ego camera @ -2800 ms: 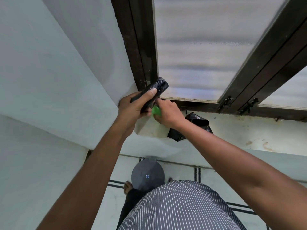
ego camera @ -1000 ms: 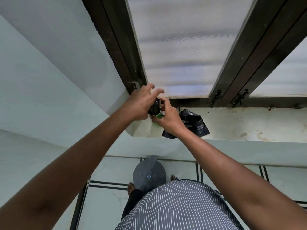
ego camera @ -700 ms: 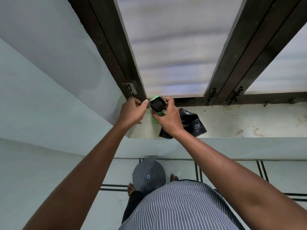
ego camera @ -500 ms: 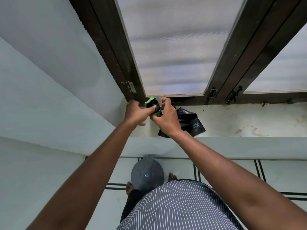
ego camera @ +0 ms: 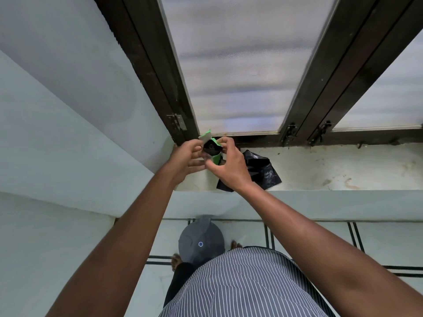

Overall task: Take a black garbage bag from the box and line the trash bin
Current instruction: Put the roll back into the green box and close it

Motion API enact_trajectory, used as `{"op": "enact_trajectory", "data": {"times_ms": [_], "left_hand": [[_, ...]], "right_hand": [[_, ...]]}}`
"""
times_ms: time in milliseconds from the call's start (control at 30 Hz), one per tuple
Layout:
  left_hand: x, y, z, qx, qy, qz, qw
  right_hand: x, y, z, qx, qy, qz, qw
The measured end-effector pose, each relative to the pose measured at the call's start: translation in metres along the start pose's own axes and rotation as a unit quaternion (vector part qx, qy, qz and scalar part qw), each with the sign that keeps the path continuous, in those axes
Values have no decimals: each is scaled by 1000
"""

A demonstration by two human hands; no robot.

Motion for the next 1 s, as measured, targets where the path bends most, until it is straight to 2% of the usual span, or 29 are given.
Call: {"op": "enact_trajectory", "data": {"times_ms": [67,133,200,267,333,400,600,733,1000], "left_hand": [[2,7,-3,-78,-11,5,997],[4,13,-5,-101,-37,24,994],[4,19,-6,-23,-59,78,995],[1,19,-10,21,-45,96,994],[1,17,-17,-60,-17,76,995],[1,24,-16,-112,-38,82,990],[-2,22,-4,25,-122,56,991],[-9,13,11,165,-231,62,957],[-7,9,37,289,-227,155,917]], "right_hand": [[-2,2,0,11,5,7,1000],[-3,2,-2,-3,20,8,1000],[-3,1,-5,-25,39,7,999],[-5,0,-8,-54,62,5,997],[-6,0,-9,-83,82,-1,993],[-7,2,-8,-89,82,4,993],[-6,4,-7,-75,45,19,996],[-2,4,-8,-79,42,20,996],[-5,-1,-11,-101,46,5,994]]}}
Point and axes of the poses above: each hand's wrist, its own x-axis towards the middle knuckle, its own y-axis out of the back of the hand, z = x × y, the point moved 7 cm from there along x, towards the middle knuckle, and after that the axes turned 8 degrees about -x, right-handed, at the moved point
